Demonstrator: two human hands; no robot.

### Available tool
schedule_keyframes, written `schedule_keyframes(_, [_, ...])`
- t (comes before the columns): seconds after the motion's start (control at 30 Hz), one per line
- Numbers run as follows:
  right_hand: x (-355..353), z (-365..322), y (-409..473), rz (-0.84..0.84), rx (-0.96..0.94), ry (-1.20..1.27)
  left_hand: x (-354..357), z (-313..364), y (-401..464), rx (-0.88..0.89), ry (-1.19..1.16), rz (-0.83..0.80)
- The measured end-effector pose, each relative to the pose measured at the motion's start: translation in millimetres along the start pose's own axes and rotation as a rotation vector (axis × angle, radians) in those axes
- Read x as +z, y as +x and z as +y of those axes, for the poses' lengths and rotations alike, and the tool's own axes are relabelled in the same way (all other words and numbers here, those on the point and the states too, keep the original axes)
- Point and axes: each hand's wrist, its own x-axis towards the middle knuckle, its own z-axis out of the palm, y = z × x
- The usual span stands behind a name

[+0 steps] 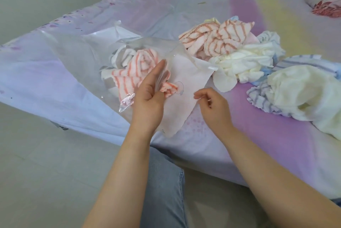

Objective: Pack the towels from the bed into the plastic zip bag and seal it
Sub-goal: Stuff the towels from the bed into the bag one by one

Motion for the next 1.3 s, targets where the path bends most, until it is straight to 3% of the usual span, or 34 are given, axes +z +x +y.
schedule_keyframes(0.1, [-15, 13, 28, 0.151, 0.072, -0.047, 5, 0, 0, 0.002, 0.002, -0.01])
schedule_keyframes(0.2, [-27, 19, 68, 0.286, 0.069, -0.223, 6, 0, 2, -0.012, -0.04, 0.02])
schedule_keyframes(0.33, [-46, 11, 119, 0.409, 0.033, -0.242, 4, 0, 6, -0.026, -0.083, 0.043])
schedule_keyframes(0.43, [-59, 10, 162, 0.257, 0.061, -0.378, 4, 0, 7, -0.028, -0.099, 0.051])
schedule_keyframes(0.57, [-65, 27, 180, -0.181, 0.19, -0.443, 7, 0, 7, -0.04, -0.093, 0.063])
schedule_keyframes(0.63, [-63, 38, 165, -0.19, 0.231, -0.422, 8, 0, 7, -0.048, -0.086, 0.069])
schedule_keyframes(0.73, [-60, 48, 134, -0.051, 0.238, -0.417, 9, -1, 7, -0.049, -0.06, 0.062])
schedule_keyframes(1.0, [-68, -8, 60, 0.526, 0.088, 0.136, 6, 6, 5, -0.018, -0.022, 0.055])
schedule_keyframes(1.13, [-72, -38, 19, 0.691, 0.106, 0.408, 0, 7, 6, -0.031, -0.028, 0.028])
schedule_keyframes(1.3, [-86, -67, -15, 0.777, 0.035, 0.536, 0, 8, 1, -0.047, -0.007, -0.011])
